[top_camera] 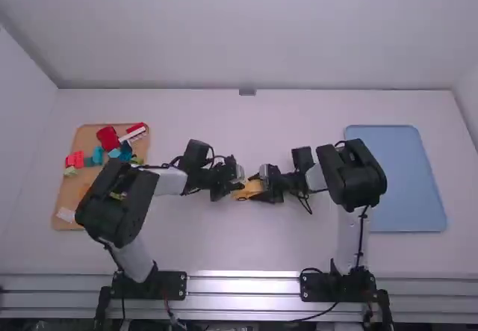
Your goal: Assemble lego blocks to make yellow taxi
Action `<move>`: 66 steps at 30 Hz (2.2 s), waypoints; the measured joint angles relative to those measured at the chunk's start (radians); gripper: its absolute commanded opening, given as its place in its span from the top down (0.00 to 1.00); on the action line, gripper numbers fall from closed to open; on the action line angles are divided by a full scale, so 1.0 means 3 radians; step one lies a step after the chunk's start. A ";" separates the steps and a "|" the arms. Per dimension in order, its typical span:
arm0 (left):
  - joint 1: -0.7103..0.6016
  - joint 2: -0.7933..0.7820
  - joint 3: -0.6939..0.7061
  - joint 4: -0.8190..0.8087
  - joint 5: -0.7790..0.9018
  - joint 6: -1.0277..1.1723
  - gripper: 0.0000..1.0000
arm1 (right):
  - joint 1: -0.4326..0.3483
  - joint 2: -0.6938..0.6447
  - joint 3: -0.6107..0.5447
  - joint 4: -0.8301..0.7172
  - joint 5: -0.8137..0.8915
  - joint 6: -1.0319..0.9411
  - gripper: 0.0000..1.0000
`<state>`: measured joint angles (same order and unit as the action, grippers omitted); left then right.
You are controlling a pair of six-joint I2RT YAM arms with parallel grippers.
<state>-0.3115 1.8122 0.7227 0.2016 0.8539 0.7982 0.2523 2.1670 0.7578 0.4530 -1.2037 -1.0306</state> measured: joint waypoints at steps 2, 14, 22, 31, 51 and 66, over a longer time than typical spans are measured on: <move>0.0000 0.0029 0.0014 0.0003 0.0036 -0.0006 0.98 | 0.0001 0.0000 0.0000 -0.0003 -0.0004 -0.0001 0.59; -0.0009 0.0046 0.0113 -0.0338 0.0014 -0.0046 0.98 | 0.0034 0.0000 -0.0004 -0.0004 -0.0017 -0.0014 0.59; -0.0104 0.0078 0.0118 -0.0163 -0.0100 -0.0158 0.98 | -0.0023 0.0001 -0.0010 -0.0005 -0.0028 -0.0017 0.59; -0.0113 0.0000 0.0153 -0.0270 -0.0210 -0.0170 0.98 | -0.0009 0.0000 -0.0013 0.0006 -0.0017 -0.0004 0.55; -0.0131 -0.1929 0.0197 -0.1143 -0.1857 -0.1085 0.01 | -0.0200 -0.0060 -0.0022 -0.0018 0.0122 0.0134 0.45; -0.0131 -0.1994 0.0198 -0.1266 -0.2277 -0.1342 0.01 | -0.0048 -0.1039 -0.0444 -0.0436 0.1129 0.0323 0.02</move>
<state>-0.3508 1.2140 0.7822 -0.1783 0.1707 0.3958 0.2379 1.8553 0.6247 0.3222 -0.8650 -0.9337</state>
